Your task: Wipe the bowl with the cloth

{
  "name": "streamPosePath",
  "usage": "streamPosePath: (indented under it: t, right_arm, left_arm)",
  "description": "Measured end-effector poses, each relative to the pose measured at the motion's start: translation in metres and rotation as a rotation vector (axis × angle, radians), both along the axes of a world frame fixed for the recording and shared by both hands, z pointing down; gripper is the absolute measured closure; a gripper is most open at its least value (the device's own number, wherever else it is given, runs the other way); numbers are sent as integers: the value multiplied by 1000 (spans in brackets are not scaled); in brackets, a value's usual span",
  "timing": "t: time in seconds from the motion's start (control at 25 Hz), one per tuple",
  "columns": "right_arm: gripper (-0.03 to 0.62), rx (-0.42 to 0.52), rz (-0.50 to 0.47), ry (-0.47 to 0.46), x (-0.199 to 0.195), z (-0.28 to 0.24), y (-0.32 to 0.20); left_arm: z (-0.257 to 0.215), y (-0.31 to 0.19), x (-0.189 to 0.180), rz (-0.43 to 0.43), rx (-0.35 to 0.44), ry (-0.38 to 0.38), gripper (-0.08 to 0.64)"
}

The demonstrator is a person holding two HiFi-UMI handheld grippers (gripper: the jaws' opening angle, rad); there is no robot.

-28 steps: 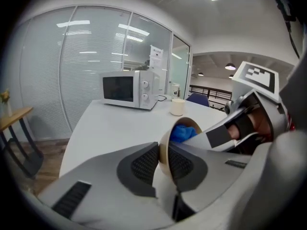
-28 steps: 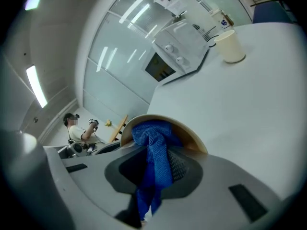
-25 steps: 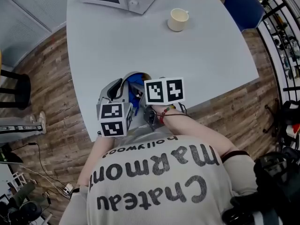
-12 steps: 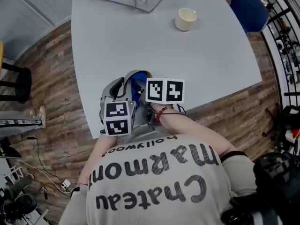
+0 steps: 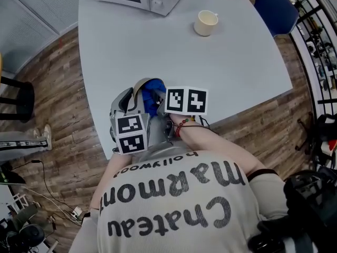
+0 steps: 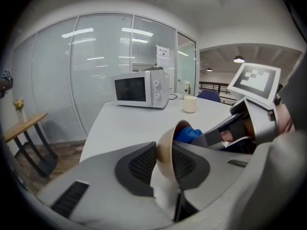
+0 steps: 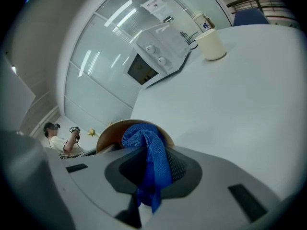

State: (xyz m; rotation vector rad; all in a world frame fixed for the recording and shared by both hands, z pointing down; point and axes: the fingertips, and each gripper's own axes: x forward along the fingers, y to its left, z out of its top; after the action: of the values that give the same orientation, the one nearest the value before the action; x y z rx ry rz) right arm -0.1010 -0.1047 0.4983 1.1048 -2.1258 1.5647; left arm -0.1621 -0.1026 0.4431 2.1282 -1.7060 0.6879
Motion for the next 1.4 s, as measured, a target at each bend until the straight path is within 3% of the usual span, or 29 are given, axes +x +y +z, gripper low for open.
streamPosePath:
  t: [0.32, 0.44, 0.56, 0.64, 0.8, 1.0, 1.12, 1.4]
  right_arm:
    - [528, 44, -11, 19, -3, -10, -2]
    - [528, 82, -36, 33, -9, -18, -4]
    - [528, 150, -97, -49, -28, -42, -3]
    - [528, 172, -143, -127, -42, -58, 1]
    - [528, 113, -141, -175, -41, -59, 4]
    - [528, 92, -155, -99, -34, -43, 1]
    - [528, 97, -221, -49, -40, -35, 5]
    - [528, 188, -388, 185, -42, -12, 17]
  left_arm:
    - [2, 0, -33, -114, -19, 110, 470]
    - [1, -1, -39, -126, -10, 111, 474]
    - [-4, -8, -37, -114, 3, 139, 511]
    - [-11, -12, -29, -101, 17, 219, 520]
    - [-22, -13, -17, -70, 46, 333, 514]
    - [-21, -14, -6, -24, 45, 309, 508]
    - [-17, -10, -11, -29, 29, 292, 506]
    - [-12, 1, -19, -32, 30, 233, 495]
